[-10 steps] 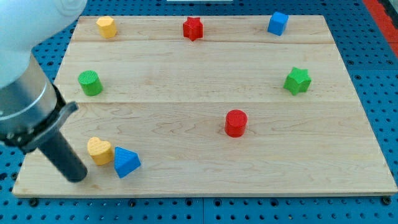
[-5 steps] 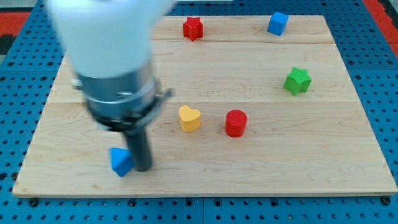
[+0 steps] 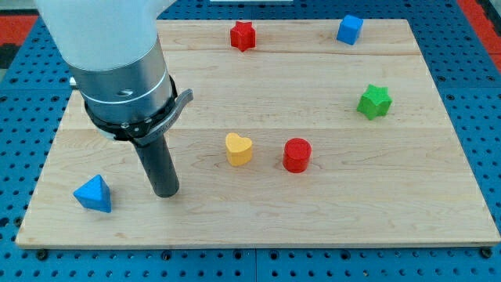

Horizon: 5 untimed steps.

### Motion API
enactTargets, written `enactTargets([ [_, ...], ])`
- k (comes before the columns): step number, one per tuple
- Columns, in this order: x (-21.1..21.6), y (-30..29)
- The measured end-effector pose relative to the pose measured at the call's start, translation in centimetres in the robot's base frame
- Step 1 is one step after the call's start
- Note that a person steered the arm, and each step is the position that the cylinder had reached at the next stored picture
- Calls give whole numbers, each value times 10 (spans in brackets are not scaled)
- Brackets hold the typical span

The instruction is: Move the blue triangle and the yellow heart away from each other

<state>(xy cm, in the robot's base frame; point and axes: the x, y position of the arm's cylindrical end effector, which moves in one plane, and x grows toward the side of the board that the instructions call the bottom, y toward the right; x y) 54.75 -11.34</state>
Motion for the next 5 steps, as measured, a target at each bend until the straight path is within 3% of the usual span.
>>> enactTargets([
  [5, -12, -1],
])
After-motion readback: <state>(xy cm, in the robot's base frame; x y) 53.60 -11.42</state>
